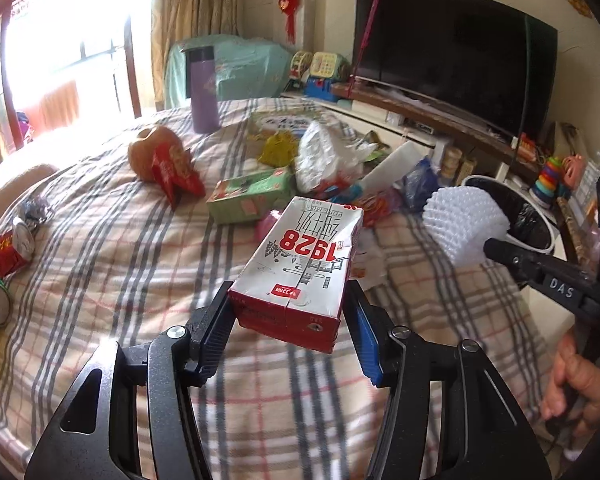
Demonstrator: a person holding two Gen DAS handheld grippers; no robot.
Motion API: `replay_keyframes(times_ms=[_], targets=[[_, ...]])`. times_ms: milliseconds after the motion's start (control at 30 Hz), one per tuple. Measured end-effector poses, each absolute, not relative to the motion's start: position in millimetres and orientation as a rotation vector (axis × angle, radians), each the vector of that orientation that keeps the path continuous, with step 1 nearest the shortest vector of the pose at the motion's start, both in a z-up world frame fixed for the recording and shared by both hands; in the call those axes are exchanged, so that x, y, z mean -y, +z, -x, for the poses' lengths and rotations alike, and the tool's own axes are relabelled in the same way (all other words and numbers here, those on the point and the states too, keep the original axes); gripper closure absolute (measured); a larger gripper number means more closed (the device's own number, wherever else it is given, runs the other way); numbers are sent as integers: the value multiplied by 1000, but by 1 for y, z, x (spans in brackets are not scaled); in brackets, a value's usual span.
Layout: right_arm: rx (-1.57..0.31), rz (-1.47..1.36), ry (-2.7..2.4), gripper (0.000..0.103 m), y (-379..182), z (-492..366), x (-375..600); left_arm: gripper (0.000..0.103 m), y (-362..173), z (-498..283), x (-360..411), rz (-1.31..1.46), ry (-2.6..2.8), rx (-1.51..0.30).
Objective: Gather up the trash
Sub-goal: 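Grasp the red-white milk carton with the left tool while the right tool grasps the white foam net, then carry the carton and foam net with both tools over the black bin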
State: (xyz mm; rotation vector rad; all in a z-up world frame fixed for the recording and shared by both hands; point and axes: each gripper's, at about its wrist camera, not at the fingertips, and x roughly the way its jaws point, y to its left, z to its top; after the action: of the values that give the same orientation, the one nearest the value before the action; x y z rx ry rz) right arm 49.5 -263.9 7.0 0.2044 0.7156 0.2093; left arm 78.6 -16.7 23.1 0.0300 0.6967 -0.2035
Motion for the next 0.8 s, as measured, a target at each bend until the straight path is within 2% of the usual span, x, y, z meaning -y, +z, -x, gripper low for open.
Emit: replay_keyframes(times_ms=[800], targets=[[-691, -272, 23, 92, 13, -22, 361, 49, 17, -103, 157, -137, -452, -724]])
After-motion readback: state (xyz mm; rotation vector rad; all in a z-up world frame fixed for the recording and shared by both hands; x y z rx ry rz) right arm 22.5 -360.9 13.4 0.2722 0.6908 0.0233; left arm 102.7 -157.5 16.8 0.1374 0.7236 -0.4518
